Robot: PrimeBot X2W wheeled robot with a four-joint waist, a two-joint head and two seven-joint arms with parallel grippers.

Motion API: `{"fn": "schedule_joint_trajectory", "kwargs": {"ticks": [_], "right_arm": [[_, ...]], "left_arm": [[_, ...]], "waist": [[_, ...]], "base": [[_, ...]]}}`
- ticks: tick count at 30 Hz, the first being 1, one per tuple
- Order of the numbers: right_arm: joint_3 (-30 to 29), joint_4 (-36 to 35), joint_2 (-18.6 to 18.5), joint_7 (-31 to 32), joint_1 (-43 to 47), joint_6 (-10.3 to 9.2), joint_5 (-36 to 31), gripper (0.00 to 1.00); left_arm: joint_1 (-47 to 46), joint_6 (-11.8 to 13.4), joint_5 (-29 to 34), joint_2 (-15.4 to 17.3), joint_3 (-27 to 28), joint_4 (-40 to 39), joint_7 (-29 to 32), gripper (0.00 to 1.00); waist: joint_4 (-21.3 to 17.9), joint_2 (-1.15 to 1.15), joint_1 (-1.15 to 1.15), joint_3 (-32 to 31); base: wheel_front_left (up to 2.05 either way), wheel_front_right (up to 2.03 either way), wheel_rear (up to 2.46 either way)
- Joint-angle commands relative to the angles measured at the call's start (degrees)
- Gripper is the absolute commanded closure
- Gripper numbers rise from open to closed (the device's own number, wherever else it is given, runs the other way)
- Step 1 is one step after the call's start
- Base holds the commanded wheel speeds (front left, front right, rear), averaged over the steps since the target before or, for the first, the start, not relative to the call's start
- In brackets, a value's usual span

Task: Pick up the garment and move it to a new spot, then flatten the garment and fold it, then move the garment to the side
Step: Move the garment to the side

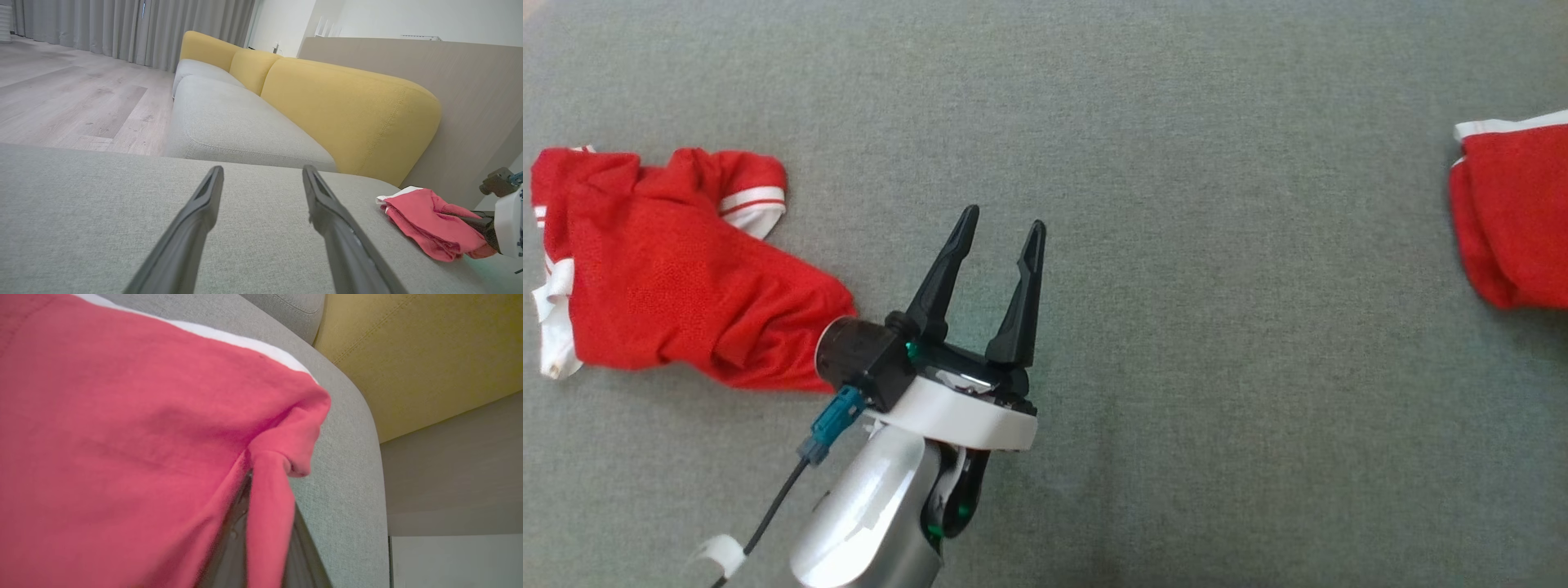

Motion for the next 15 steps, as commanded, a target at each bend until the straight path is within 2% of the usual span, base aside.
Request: {"fn": "schedule_joint_trajectory", "kwargs": {"ticks": [1, 5, 6, 7, 15], "right_arm": [[0.16, -0.05, -2.67, -0.07, -0.62, -0.05, 0.21, 1.00], [-1.74, 1.30, -2.48, -0.44, -2.07, -0.05, -0.49, 1.00], [-2.47, 1.67, -2.26, -0.79, -2.39, -0.05, -0.76, 0.69], [-3.35, 2.23, -2.00, -0.88, -2.68, -0.05, -1.01, 0.00], [-10.98, 3.64, 2.01, -5.36, -4.62, -0.05, -2.95, 0.00]], "left_arm": [[-1.77, -0.22, 0.46, 0.14, 2.15, -1.73, -0.46, 0.00], [-1.84, -0.33, 0.53, 0.14, 2.43, -1.50, -0.46, 0.00], [-1.79, -0.32, 0.54, 0.14, 2.54, -1.37, -0.46, 0.00], [-1.70, -0.30, 0.57, 0.14, 2.68, -1.24, -0.46, 0.00], [-0.39, -0.29, 1.20, 0.14, 5.35, -0.89, -0.46, 0.00]], "waist": [[0.14, 0.00, -0.01, 0.16], [0.12, 0.00, -0.01, -0.06], [0.02, 0.00, -0.01, -0.34], [-0.11, 0.00, -0.01, -0.62], [-1.66, 0.00, -0.01, -4.47]], "base": [[0.00, 0.00, 0.00], [0.00, 0.00, 0.00], [0.00, 0.00, 0.00], [0.00, 0.00, 0.00], [0.00, 0.00, 0.00]]}}
